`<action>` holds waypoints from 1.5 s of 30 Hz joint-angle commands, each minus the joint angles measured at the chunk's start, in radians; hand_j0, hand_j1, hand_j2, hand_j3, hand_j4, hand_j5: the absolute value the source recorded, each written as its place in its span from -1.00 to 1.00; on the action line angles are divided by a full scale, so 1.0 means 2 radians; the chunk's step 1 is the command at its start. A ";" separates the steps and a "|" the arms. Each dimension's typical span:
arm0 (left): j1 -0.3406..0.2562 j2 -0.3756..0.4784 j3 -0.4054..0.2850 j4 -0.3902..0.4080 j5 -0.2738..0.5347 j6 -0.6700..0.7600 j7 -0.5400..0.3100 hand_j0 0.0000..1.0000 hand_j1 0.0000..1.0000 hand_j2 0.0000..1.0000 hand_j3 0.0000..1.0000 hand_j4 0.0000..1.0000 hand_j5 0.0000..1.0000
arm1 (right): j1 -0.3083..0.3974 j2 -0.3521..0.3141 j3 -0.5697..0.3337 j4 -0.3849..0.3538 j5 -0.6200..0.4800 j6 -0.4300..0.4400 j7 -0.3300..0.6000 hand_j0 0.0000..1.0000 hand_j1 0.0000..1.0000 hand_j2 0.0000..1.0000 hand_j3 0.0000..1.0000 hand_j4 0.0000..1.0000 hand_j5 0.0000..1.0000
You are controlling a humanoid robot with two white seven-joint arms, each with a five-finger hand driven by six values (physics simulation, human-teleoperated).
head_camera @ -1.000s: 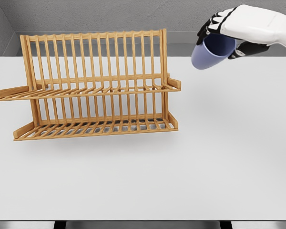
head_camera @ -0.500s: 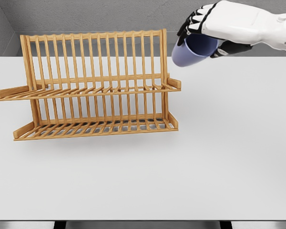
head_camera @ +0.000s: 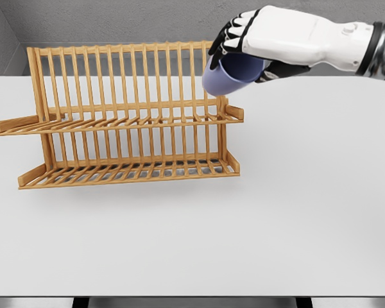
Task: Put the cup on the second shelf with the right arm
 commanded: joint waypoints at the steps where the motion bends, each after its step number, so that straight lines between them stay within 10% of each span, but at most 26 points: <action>1: 0.000 0.000 0.000 0.000 0.000 0.000 0.000 1.00 1.00 1.00 1.00 1.00 1.00 | 0.000 0.013 0.006 0.000 -0.002 0.002 0.000 0.29 0.29 0.29 0.29 0.29 0.29; 13: 0.000 0.000 0.000 0.000 0.000 0.000 0.000 1.00 1.00 1.00 1.00 1.00 1.00 | 0.005 0.022 0.040 0.002 0.011 0.005 0.000 0.31 0.31 0.31 0.31 0.31 0.31; 15: 0.000 0.000 0.000 0.000 0.000 0.000 0.000 1.00 1.00 1.00 1.00 1.00 1.00 | 0.005 0.029 0.040 0.002 0.011 0.009 0.000 0.96 0.96 0.96 0.96 0.96 0.96; 25: 0.000 0.000 0.000 0.000 0.000 0.000 0.000 1.00 1.00 1.00 1.00 1.00 1.00 | 0.003 0.026 0.040 0.002 0.011 0.009 0.000 1.00 1.00 1.00 1.00 1.00 1.00; 30: 0.000 0.000 0.000 0.000 0.000 0.000 0.000 1.00 1.00 1.00 1.00 1.00 1.00 | 0.011 -0.052 -0.083 0.009 0.010 0.004 0.000 1.00 1.00 1.00 1.00 1.00 1.00; 38: 0.000 0.000 0.000 0.000 0.000 0.000 0.000 1.00 1.00 1.00 1.00 1.00 1.00 | 0.277 -0.088 -0.362 0.064 0.011 0.002 0.000 1.00 1.00 1.00 1.00 1.00 1.00; 41: 0.000 0.000 0.000 0.000 0.000 0.000 0.000 1.00 1.00 1.00 1.00 1.00 1.00 | 0.341 -0.060 -0.366 0.052 0.011 -0.024 0.000 1.00 1.00 1.00 1.00 1.00 1.00; 45: -0.005 0.000 0.000 -0.001 0.001 0.000 0.000 1.00 1.00 1.00 1.00 1.00 1.00 | 0.319 -0.009 -0.289 0.014 0.011 -0.026 0.000 1.00 1.00 1.00 1.00 1.00 1.00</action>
